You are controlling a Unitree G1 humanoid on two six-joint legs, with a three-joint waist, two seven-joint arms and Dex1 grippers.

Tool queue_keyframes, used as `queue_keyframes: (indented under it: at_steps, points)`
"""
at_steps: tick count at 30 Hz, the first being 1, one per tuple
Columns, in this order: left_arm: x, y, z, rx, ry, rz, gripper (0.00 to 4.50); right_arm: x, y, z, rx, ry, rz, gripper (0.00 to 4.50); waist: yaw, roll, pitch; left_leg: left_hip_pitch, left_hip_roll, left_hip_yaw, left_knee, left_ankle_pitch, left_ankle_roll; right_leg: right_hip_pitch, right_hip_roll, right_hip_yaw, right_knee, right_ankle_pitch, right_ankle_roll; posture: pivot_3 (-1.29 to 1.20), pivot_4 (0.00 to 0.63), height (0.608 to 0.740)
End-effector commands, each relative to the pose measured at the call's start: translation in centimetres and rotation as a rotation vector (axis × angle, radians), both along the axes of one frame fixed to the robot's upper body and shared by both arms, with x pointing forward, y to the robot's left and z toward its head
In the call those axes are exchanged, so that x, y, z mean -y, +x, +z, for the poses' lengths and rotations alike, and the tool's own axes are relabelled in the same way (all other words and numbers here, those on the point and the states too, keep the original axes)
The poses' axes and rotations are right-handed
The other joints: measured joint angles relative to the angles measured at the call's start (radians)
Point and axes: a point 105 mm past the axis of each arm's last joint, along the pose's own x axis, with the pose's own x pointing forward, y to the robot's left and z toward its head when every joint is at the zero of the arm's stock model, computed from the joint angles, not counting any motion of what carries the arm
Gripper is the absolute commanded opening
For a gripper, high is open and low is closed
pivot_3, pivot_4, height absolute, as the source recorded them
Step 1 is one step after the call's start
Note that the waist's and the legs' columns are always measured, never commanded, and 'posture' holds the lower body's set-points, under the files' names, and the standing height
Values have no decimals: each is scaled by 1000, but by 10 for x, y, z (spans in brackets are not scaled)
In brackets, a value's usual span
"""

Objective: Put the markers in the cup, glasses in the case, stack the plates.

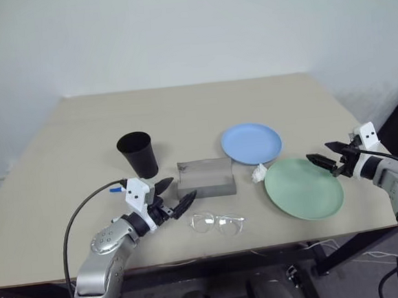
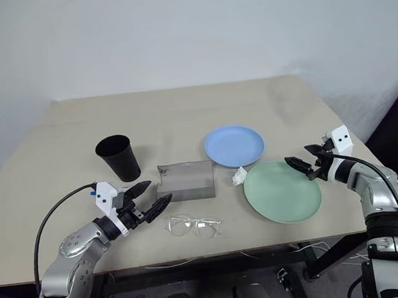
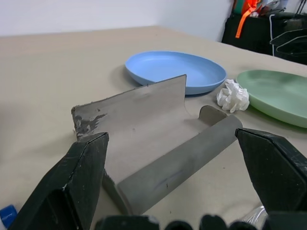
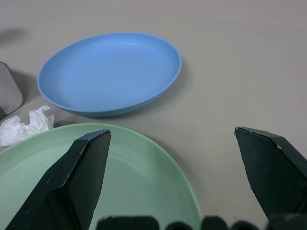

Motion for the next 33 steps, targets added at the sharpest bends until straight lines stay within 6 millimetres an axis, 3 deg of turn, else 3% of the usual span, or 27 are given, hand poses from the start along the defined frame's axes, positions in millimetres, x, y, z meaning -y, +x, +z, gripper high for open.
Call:
queue_keyframes:
  at_steps: [1, 11, 21, 30, 33]
  points:
    - [2, 4, 10, 47, -6, -23, 4500, 7, -1, 19, 48, 30, -35, 4471, 0, 0, 0, 0, 0, 0, 0, 0, 0, 0, 0, 0, 0, 0, 0, 0, 0, 740]
    - [6, 6, 10, 49, -8, -47, 4500, 17, -20, -3, -162, 94, -97, 4471, 0, 0, 0, 0, 0, 1, 1, 0, 0, 0, 0, 1, 0, 0, 0, 0, 0, 740]
    - [11, -2, 7, 39, 6, -65, 4500, 29, -13, -17, -269, 140, -164, 4471, 0, 0, 0, 0, 0, 1, 2, 0, 0, 0, 0, 1, 0, 0, 0, 0, 0, 740]
    - [11, -2, 6, 38, 26, -69, 4500, 27, -15, -34, -341, 125, -134, 4471, 0, 0, 0, 0, 0, 2, 1, 0, 0, 0, 0, 1, 0, 0, 0, 0, 0, 740]
    - [12, -1, 6, 38, 28, -74, 4500, 29, -16, -37, -345, 129, -139, 3875, 0, 0, 0, 0, 0, 1, 2, 0, 0, 0, 0, 1, 0, 0, 0, 0, 0, 740]
